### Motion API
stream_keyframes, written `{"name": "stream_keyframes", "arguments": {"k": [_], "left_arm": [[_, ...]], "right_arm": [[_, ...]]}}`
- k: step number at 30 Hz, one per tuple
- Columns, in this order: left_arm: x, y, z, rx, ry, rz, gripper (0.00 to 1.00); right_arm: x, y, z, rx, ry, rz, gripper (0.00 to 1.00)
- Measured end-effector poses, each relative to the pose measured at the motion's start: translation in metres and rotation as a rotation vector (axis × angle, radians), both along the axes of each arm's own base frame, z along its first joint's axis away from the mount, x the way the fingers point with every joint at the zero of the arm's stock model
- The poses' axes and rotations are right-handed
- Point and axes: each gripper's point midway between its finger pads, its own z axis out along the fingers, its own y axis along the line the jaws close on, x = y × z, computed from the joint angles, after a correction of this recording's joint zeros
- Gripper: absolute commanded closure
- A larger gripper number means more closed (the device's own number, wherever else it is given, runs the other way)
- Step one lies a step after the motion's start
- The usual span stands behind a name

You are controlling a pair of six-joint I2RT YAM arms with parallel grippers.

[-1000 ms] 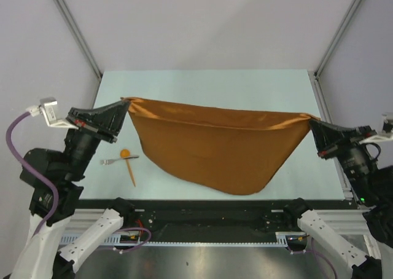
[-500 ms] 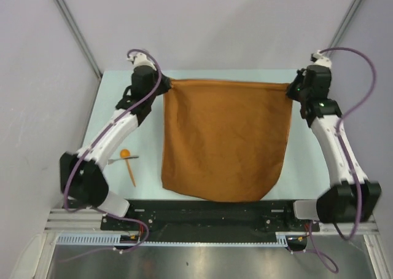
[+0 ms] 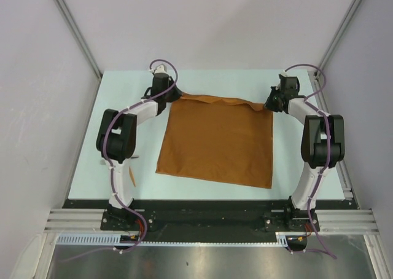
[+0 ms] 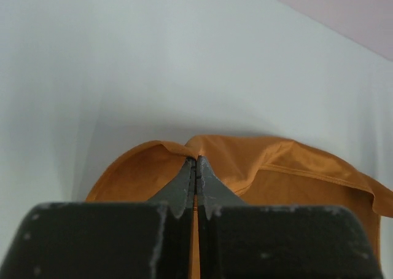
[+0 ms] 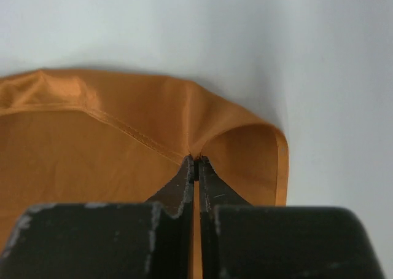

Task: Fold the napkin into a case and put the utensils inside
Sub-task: Fold and flatten the napkin at the center of the board.

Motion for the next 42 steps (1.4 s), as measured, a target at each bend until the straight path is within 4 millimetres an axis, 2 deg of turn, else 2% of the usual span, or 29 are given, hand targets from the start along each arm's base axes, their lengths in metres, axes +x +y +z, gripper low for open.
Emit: {"name": "stream_keyframes", "arguments": {"k": [4,7,10,12,14,17,20,24,28,30,35,38,42], "left_arm": [[0.013,-0.002,0.019,-0.037,-0.047,-0.016,1.0],[0.008,0.009,0.017,-0.039,-0.002,0.002,1.0],[-0.011,0.022,0.008,-0.031,0.108,0.032,1.0],[-0.032,0.03,0.007,-0.015,0.187,0.044,1.0],[-0.052,0.036,0.013,-0.001,0.228,0.047,1.0],[-0.094,0.046,0.025,0.032,0.268,0.031,1.0],[-0.128,0.051,0.031,0.051,0.284,-0.003,1.0],[-0.178,0.058,0.009,0.075,0.364,-0.042,1.0],[-0.228,0.067,-0.023,0.095,0.477,-0.061,1.0],[-0.248,0.068,-0.034,0.092,0.518,-0.074,1.0],[-0.276,0.07,-0.044,0.088,0.569,-0.088,1.0],[-0.281,0.069,-0.037,0.089,0.55,-0.093,1.0],[-0.285,0.066,-0.037,0.108,0.549,-0.1,1.0]], "right_arm": [[0.016,0.003,0.014,0.022,-0.029,0.005,1.0],[0.012,0.005,0.026,0.038,-0.027,-0.007,1.0],[-0.014,0.008,0.03,0.034,0.03,-0.025,1.0],[-0.045,0.012,0.034,0.024,0.077,-0.032,1.0],[-0.073,0.017,0.041,0.027,0.107,-0.032,1.0],[-0.121,0.026,0.049,0.039,0.143,-0.012,1.0],[-0.159,0.029,0.048,0.053,0.177,-0.004,1.0],[-0.203,0.031,0.033,0.057,0.262,0.005,1.0],[-0.238,0.027,0.015,0.045,0.349,-0.004,1.0],[-0.252,0.025,0.012,0.034,0.386,-0.016,1.0],[-0.265,0.019,0.016,0.042,0.404,-0.072,1.0],[-0.282,0.018,0.008,0.061,0.441,-0.108,1.0],[-0.308,0.029,-0.007,0.058,0.529,-0.1,1.0]]}}
